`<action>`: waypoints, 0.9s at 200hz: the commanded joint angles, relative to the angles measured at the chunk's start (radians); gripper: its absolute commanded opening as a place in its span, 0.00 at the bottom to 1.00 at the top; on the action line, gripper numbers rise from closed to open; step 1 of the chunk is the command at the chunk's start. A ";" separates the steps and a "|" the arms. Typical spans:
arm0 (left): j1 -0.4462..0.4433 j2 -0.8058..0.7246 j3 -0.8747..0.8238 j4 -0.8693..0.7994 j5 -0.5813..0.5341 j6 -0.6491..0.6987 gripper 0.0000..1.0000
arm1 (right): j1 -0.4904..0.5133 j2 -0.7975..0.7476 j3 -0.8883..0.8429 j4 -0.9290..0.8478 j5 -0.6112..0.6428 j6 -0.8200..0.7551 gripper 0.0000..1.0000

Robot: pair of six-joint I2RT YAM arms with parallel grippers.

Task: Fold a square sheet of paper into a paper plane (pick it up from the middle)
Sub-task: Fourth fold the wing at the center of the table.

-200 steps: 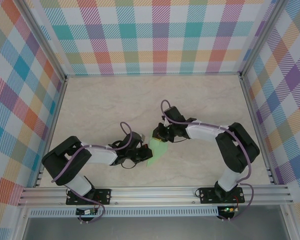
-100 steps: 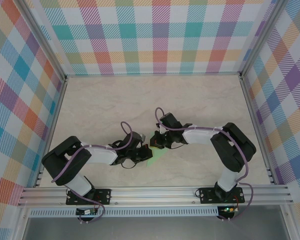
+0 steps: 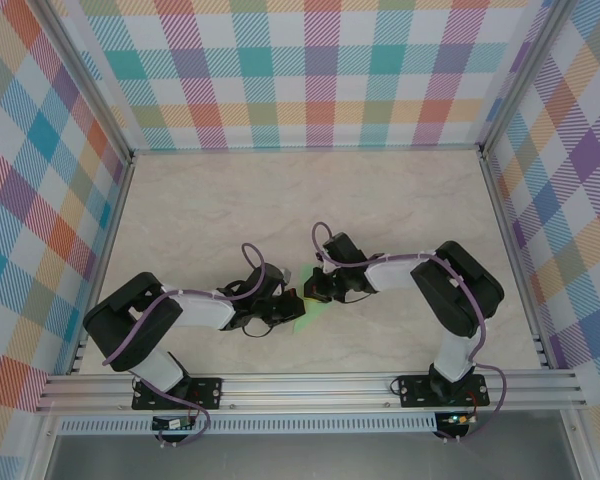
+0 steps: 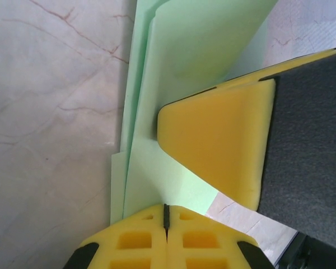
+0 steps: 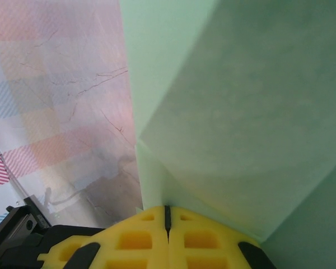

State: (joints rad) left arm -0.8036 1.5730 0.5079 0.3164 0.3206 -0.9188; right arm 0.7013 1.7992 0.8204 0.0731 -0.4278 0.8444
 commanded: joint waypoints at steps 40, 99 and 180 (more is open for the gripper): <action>-0.012 0.022 -0.042 -0.195 -0.024 0.035 0.00 | -0.111 -0.007 -0.010 0.002 0.115 -0.047 0.04; -0.013 0.017 -0.052 -0.199 -0.017 0.043 0.00 | -0.200 0.035 0.015 0.020 0.091 -0.058 0.05; -0.013 0.014 -0.062 -0.194 -0.015 0.045 0.00 | -0.276 0.064 0.094 -0.051 0.084 -0.089 0.06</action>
State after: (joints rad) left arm -0.8040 1.5677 0.5007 0.3180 0.3202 -0.8967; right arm 0.4614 1.8347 0.8780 0.0589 -0.4156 0.7944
